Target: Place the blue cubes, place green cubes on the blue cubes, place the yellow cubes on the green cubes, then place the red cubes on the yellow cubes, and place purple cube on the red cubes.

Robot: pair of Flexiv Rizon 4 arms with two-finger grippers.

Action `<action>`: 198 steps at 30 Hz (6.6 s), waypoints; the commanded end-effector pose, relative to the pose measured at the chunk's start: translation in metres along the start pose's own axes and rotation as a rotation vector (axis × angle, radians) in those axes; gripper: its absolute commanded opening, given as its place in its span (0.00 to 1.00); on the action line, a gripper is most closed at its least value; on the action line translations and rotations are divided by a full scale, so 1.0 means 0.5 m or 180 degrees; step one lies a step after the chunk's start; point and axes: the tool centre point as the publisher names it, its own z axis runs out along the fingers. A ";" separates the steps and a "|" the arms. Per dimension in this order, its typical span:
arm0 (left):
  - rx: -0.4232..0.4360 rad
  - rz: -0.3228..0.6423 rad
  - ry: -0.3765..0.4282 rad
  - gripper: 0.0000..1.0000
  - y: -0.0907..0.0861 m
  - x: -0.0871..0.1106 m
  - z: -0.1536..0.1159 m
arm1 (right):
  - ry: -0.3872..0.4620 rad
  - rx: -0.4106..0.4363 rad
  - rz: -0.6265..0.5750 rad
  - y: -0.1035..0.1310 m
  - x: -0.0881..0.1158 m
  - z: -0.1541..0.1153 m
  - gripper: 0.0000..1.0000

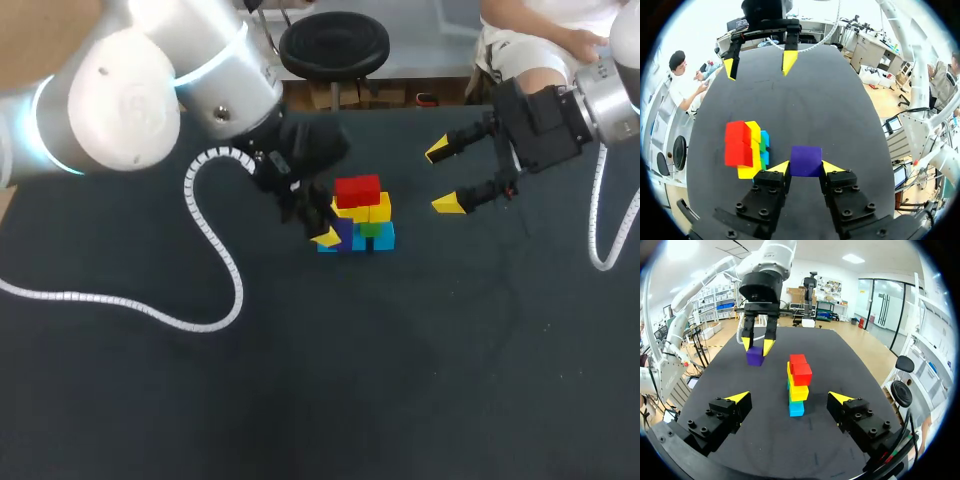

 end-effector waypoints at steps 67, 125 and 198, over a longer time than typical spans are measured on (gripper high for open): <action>-0.0352 -0.1071 0.0415 0.00 0.091 -0.039 -0.092 | -0.0004 0.0006 -0.0003 0.002 0.000 -0.001 1.00; -0.0659 -0.1119 0.0251 0.00 0.143 -0.051 -0.030 | -0.0004 0.0006 -0.0003 0.002 0.000 -0.001 1.00; -0.0560 -0.0976 0.0265 0.00 0.180 -0.053 -0.024 | -0.0004 0.0006 -0.0003 0.002 0.000 -0.001 1.00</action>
